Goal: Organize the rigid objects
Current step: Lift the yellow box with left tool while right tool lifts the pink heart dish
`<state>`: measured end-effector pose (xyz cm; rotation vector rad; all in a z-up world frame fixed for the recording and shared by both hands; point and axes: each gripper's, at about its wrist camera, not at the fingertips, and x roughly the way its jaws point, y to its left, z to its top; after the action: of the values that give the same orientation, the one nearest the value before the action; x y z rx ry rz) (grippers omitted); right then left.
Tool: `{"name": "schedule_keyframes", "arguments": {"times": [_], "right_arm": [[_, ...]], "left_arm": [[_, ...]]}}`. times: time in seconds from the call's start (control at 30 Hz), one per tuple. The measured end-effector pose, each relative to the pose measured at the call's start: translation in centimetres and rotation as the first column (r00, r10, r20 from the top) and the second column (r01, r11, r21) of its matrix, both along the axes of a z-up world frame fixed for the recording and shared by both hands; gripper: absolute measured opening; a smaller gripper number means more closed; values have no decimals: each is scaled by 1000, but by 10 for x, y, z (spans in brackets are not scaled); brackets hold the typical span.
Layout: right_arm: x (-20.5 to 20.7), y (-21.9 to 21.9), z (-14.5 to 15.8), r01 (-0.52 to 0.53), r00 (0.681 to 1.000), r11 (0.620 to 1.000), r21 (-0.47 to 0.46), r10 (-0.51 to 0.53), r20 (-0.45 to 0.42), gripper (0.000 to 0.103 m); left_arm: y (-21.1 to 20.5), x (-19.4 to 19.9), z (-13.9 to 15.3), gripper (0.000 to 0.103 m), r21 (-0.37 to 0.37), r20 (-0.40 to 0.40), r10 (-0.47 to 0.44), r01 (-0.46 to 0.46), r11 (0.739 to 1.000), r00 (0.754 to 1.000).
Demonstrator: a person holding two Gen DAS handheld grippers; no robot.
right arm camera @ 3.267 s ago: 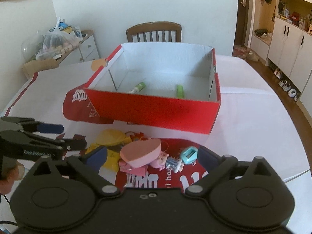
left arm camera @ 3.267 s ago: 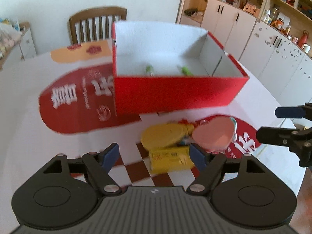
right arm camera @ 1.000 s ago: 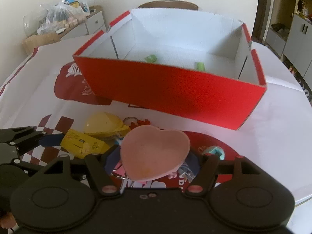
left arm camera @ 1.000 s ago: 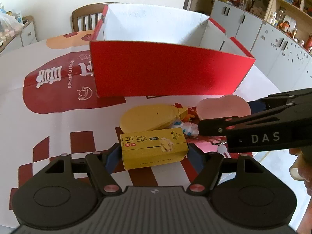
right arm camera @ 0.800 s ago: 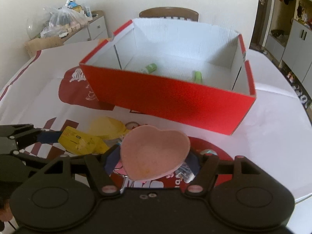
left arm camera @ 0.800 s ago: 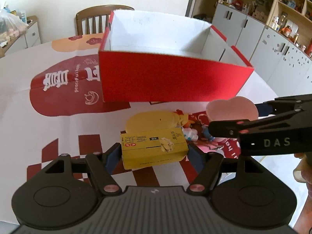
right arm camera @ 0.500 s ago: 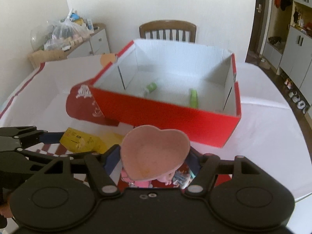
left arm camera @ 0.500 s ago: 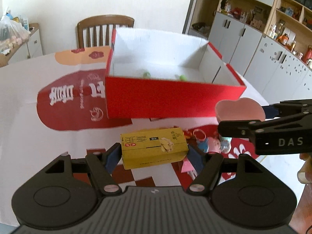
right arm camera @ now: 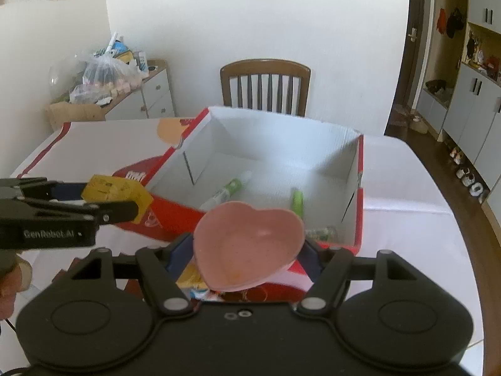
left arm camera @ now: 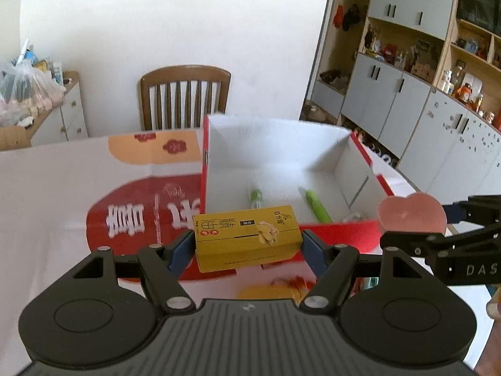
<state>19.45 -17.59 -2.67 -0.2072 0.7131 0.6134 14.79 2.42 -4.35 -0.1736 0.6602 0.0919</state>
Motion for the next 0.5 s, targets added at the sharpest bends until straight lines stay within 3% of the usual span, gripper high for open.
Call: {"name": "schedule_keyframes", "arguments": {"times": [0.27,0.5], "right_arm": [[18,6,8,-8,1000,1000,-7,8,29,70],[37,13,8,-15,999,1000,-17,15,35,70]], "left_arm": [[4,27,21,74,16,33,-1,1,1000,999],[2,58,23,74,46,23,-8,7,999,1000]]}}
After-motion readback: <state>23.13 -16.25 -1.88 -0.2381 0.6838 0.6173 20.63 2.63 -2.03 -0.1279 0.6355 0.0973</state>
